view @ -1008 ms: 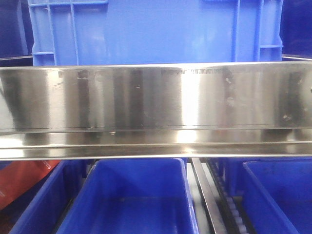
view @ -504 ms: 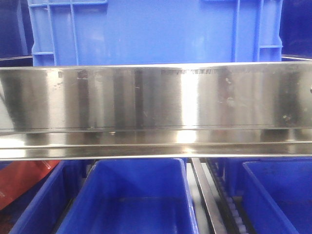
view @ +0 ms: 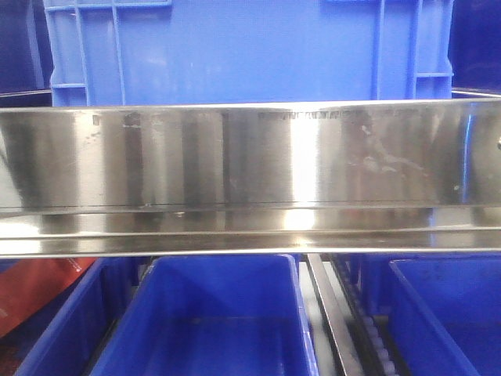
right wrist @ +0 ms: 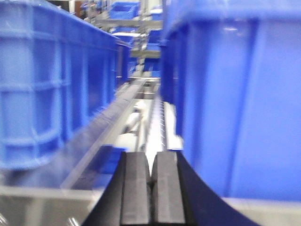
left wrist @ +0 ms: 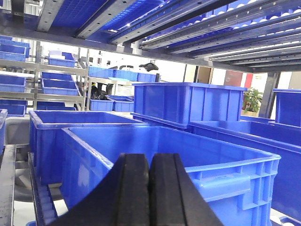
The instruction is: Place valve from conveyor to right shelf box
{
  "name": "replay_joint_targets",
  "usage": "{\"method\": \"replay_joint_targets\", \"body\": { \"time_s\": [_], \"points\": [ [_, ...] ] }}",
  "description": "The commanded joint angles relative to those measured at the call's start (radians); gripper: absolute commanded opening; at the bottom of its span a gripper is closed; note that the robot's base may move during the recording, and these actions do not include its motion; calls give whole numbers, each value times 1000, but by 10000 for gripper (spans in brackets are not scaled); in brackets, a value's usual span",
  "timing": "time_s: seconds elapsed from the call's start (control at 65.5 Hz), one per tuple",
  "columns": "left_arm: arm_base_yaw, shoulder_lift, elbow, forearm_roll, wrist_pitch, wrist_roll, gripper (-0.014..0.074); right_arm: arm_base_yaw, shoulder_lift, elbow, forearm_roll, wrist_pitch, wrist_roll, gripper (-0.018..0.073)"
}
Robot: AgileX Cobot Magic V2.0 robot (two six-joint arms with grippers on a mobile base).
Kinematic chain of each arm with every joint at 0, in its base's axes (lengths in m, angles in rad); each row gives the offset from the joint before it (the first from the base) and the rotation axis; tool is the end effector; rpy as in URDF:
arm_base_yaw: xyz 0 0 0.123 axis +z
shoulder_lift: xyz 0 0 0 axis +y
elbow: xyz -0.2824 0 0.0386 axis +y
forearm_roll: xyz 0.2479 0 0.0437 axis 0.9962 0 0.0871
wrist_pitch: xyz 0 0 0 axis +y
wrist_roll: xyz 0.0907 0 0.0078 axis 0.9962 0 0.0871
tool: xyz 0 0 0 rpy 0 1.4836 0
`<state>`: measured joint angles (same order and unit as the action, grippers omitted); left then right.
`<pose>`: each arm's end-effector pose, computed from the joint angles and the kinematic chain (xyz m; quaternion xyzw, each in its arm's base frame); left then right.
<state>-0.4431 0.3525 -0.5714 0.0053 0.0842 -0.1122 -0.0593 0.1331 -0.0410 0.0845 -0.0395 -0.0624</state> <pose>0.0629 -0.0298 0.3731 0.1043 0.6157 -0.2120 0.7517 0.0669 -0.0043 0.2225 0.0294 0.6942 -0.0146 0.7190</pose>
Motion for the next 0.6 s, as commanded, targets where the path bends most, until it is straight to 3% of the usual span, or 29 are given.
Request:
{"method": "replay_joint_targets", "body": {
  "time_s": [0.0,0.58],
  "points": [
    [3,-6,1,5,-20,3,-111,-10,-38,41,-6,-45,-7,-167],
    [3,-6,1,5,-20,3,-111,-10,-133,41,-6,-58,-7,-167]
  ]
}}
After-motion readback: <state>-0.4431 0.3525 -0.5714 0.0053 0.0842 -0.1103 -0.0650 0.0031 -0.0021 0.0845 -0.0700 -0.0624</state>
